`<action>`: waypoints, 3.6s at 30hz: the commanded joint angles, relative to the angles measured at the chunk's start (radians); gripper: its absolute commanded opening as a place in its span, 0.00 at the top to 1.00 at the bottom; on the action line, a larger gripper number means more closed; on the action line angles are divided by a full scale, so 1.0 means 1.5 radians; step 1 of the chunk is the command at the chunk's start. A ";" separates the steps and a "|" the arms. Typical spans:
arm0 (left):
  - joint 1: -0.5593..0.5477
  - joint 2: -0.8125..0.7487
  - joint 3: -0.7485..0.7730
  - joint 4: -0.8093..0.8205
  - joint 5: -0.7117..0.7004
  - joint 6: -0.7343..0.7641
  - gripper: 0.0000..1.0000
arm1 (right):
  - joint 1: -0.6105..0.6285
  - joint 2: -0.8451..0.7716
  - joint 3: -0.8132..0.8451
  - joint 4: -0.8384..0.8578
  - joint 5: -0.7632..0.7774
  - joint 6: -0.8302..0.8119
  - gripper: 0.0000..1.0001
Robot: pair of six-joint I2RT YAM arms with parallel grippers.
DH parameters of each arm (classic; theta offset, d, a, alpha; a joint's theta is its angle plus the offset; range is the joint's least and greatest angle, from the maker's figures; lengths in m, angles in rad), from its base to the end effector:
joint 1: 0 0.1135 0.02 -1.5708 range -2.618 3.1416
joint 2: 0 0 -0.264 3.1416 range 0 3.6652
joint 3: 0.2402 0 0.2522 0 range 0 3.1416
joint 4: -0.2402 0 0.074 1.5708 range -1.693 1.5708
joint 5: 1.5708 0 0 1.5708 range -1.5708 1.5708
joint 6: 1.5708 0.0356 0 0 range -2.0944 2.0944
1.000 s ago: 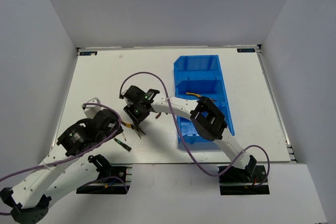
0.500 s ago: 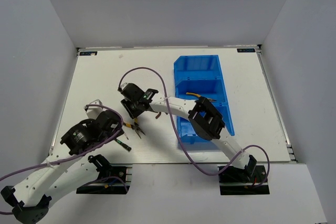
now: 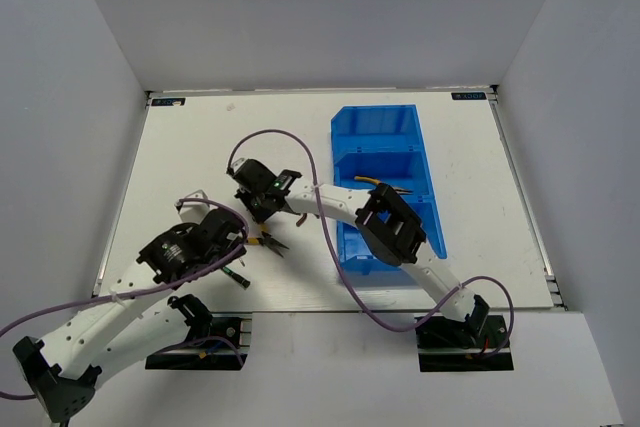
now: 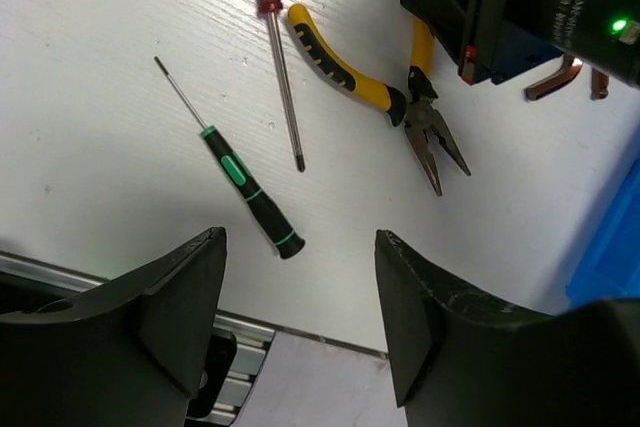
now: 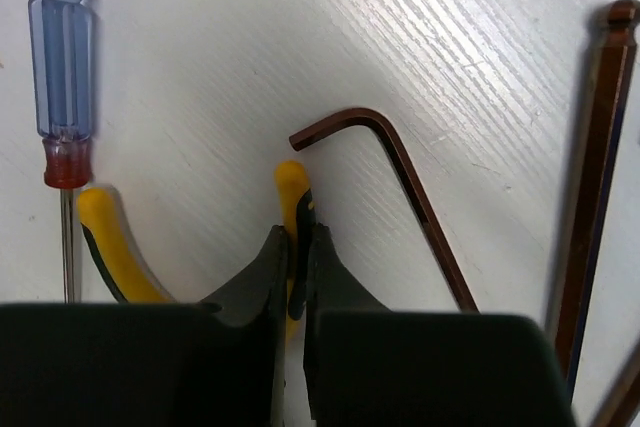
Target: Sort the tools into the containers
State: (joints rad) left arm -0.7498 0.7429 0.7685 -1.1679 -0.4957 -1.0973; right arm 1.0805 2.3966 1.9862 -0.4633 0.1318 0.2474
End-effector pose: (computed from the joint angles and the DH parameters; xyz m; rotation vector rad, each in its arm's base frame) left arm 0.0940 -0.0644 0.2625 -0.5667 2.4339 -0.0524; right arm 0.2550 0.4678 0.1660 -0.9495 2.2933 0.4267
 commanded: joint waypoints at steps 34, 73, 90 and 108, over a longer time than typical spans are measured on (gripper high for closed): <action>0.266 0.365 -0.017 0.369 -0.033 0.188 0.19 | -0.404 -0.495 -0.425 0.131 -0.049 -0.262 1.00; 0.354 0.540 0.022 0.465 0.061 0.299 0.73 | -0.472 -0.471 -0.251 -0.212 -0.313 -0.412 0.34; 0.283 0.745 0.512 0.668 0.378 0.182 1.00 | -0.573 -0.641 -0.479 -0.140 -0.397 -0.332 1.00; 0.145 1.058 0.907 0.784 0.201 -0.014 1.00 | -0.632 -0.725 -0.593 -0.092 -0.415 -0.274 1.00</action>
State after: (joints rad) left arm -0.5232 2.3535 2.0659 -0.0219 -0.1593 -1.1049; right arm 0.1471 1.3422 1.1221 -0.6472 -0.4713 -0.1879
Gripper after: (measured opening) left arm 0.195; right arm 0.005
